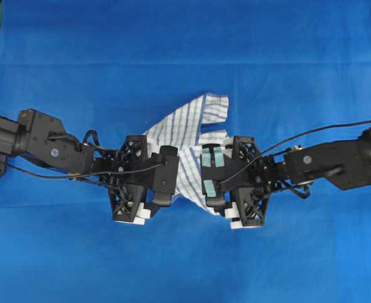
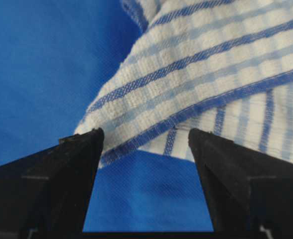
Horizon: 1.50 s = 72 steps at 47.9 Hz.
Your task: Lift the towel with both arms.
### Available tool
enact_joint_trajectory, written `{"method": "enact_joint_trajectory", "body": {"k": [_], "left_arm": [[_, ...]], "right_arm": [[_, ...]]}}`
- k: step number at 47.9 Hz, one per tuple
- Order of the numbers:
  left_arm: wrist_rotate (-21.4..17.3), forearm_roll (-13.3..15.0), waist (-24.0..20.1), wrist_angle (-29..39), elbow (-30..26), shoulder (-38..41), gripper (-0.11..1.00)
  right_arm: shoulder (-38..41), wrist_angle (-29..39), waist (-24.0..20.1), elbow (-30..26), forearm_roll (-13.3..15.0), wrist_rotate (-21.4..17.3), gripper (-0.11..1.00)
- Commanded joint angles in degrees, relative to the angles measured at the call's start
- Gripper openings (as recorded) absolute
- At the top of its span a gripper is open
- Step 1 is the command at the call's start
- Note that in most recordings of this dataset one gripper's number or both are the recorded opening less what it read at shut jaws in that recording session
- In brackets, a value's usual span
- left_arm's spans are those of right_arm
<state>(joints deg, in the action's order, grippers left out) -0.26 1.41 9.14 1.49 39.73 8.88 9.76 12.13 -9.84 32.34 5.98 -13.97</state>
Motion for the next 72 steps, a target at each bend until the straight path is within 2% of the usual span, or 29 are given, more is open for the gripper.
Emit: {"method": "enact_joint_trajectory", "body": {"k": [1, 15, 18, 22, 25, 27, 30, 32, 34, 35, 43, 51, 72], "left_arm": [[0.09, 0.09, 0.09, -1.14, -0.35, 0.18, 0.85], [0.35, 0.09, -0.09, -1.41, -0.35, 0.88, 0.82], [0.35, 0.09, -0.18, -1.23, -0.26, 0.97, 0.74], [0.35, 0.09, -0.26, -0.79, -0.18, 0.79, 0.55], [0.44, 0.09, -0.26, -0.62, -0.18, 0.88, 0.37], [0.44, 0.09, -0.35, -0.53, -0.09, 0.79, 0.24], [0.44, 0.09, -0.62, -0.35, -0.09, 0.7, 0.1], [0.53, 0.09, -0.88, -0.35, 0.0, 0.7, 0.05], [0.53, 0.09, -1.23, -0.26, 0.0, 0.53, 0.05], [0.53, 0.09, -1.41, -0.18, 0.0, 0.53, 0.05], [0.44, 0.09, -1.93, 1.85, -0.62, -1.49, 0.05], [0.26, 0.09, -2.46, 7.73, -2.29, -7.03, 0.05], [-0.35, -0.09, -4.57, 24.79, -10.02, -23.91, 0.05]], "right_arm": [[0.18, -1.67, -0.18, -0.53, -0.35, -0.35, 0.68], [2.2, -2.81, -0.18, -0.53, -0.35, -0.62, 0.68], [2.2, -3.08, -0.18, -0.53, -0.26, -0.53, 0.68], [2.2, -3.43, -0.09, -0.53, -0.18, -0.53, 0.64], [2.2, -3.52, 0.09, -0.53, -0.18, -0.53, 0.54], [2.29, -3.52, 0.09, -0.44, -0.18, -0.53, 0.43], [2.2, -3.52, 0.18, -0.44, -0.09, -0.35, 0.23], [2.2, -3.52, 0.18, -0.44, 0.0, -0.09, 0.1], [2.2, -3.52, 0.18, -0.44, 0.0, 0.09, 0.01], [2.2, -3.52, 0.26, -0.53, 0.0, 0.09, 0.0], [1.41, -3.08, 0.35, -0.88, 0.09, 0.18, 0.01], [-3.16, -0.97, 0.62, -1.76, 0.18, 0.44, 0.01], [-20.21, 15.38, 2.9, -7.03, 2.64, 0.35, 0.01]]}}
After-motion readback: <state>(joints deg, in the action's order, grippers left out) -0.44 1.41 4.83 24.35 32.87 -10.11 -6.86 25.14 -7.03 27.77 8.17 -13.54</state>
